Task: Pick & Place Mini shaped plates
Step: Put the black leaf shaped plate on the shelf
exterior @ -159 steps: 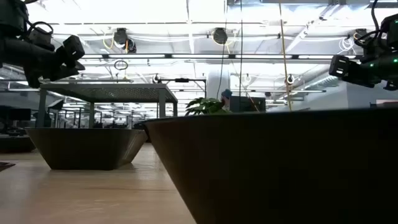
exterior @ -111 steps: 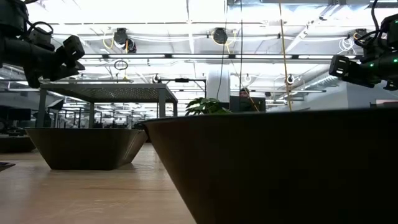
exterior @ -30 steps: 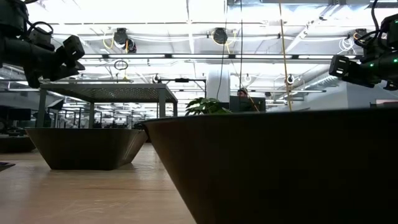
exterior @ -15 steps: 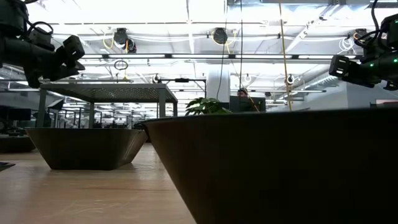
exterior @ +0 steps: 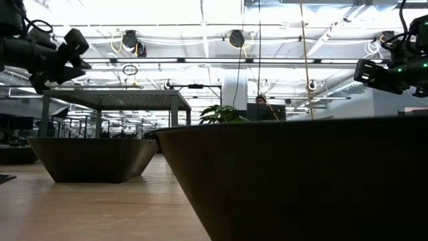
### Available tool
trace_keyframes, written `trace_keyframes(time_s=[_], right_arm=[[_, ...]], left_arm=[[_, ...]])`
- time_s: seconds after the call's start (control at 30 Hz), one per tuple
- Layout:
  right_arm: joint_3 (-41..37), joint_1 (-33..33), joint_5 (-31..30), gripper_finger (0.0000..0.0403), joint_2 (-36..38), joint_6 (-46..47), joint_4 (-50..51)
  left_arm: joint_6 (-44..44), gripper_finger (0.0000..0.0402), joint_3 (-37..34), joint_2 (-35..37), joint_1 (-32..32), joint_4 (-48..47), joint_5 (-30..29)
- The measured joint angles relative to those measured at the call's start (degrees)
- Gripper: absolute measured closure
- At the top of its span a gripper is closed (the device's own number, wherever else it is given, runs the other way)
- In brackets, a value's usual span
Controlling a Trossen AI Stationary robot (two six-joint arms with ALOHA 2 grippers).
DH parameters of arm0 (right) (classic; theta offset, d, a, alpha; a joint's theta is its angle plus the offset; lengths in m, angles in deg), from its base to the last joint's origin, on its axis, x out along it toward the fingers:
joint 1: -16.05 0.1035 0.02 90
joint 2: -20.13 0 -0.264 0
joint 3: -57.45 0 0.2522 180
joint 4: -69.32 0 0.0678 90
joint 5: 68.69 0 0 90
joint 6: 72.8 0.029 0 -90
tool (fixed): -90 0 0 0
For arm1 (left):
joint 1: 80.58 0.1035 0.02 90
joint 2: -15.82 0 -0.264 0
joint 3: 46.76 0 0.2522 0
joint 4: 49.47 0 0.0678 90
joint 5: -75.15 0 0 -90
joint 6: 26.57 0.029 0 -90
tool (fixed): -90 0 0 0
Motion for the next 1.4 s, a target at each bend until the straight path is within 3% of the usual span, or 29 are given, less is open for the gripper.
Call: trace_keyframes(time_s=[0.33,0.53,0.77,0.9,1.13,1.4], right_arm=[[0.0,0.0,0.0,0.0303,0.0,0.0,0.0],[0.0,0.0,0.0,0.0303,0.0,0.0,0.0],[0.0,0.0,0.0,0.0303,0.0,0.0,0.0],[0.0,0.0,0.0,0.0303,0.0,0.0,0.0],[0.0,0.0,0.0,0.0303,0.0,0.0,0.0],[0.0,0.0,0.0,0.0303,0.0,0.0,0.0]], left_arm=[[-4.4,0.0289,0.0,0.0,-0.3,1.5,4.2],[-5.2,0.0289,0.0,0.0,-0.3,6.8,15.8],[-0.2,0.0289,0.0,0.0,-0.3,20.8,31.6],[-0.9,0.0289,0.6,0.0,-0.3,28.4,33.7],[4.2,0.0289,8.7,-3.6,-0.3,22.2,33.8],[8.8,0.0289,24.5,-20.5,-0.5,7.6,38.2]])
